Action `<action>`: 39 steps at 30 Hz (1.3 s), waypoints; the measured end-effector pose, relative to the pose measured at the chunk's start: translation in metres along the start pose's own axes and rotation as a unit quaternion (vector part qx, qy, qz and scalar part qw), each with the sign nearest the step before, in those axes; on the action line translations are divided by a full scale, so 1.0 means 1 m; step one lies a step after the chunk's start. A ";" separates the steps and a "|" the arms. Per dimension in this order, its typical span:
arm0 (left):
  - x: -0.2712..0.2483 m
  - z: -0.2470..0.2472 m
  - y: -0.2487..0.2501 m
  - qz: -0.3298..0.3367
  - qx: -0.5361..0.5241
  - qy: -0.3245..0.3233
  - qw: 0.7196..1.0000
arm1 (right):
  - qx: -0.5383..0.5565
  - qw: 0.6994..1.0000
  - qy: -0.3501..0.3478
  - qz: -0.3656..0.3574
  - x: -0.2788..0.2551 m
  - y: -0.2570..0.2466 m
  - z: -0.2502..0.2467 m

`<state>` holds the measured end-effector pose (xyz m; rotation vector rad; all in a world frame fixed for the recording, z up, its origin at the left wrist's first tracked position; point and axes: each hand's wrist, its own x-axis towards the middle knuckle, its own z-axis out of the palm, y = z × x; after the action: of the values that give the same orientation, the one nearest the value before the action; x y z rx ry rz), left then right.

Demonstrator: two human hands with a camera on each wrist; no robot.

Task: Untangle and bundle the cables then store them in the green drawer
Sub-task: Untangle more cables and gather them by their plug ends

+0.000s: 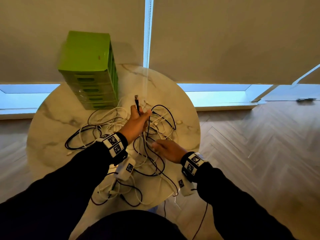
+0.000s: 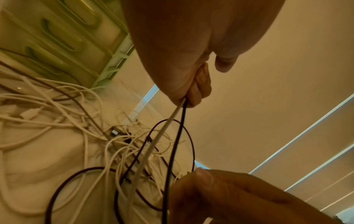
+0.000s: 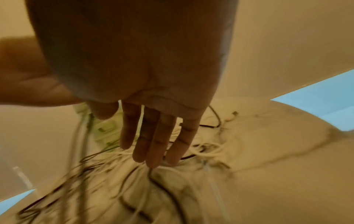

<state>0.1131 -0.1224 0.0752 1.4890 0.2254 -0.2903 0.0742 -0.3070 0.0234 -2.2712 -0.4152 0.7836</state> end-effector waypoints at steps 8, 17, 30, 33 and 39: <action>0.011 0.013 -0.025 -0.021 0.027 0.006 0.999 | -0.038 0.968 0.114 0.219 0.036 0.088 -0.041; 0.012 0.030 -0.042 -0.028 0.019 -0.003 0.999 | -0.002 0.966 0.157 0.203 0.071 0.096 -0.041; 0.022 0.046 -0.033 -0.063 -0.031 -0.004 0.998 | 0.177 0.921 0.346 0.037 0.050 0.067 -0.109; 0.021 0.051 -0.025 -0.065 -0.111 0.016 0.992 | 0.197 0.933 0.291 -0.072 0.034 0.023 -0.096; 0.015 0.044 -0.013 -0.020 -0.209 0.034 0.977 | 0.163 0.955 0.188 -0.160 0.012 -0.021 -0.057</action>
<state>0.1217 -0.1673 0.0616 1.0796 0.3495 -0.2081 0.1184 -0.3152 0.0658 -1.9169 -0.4237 0.2245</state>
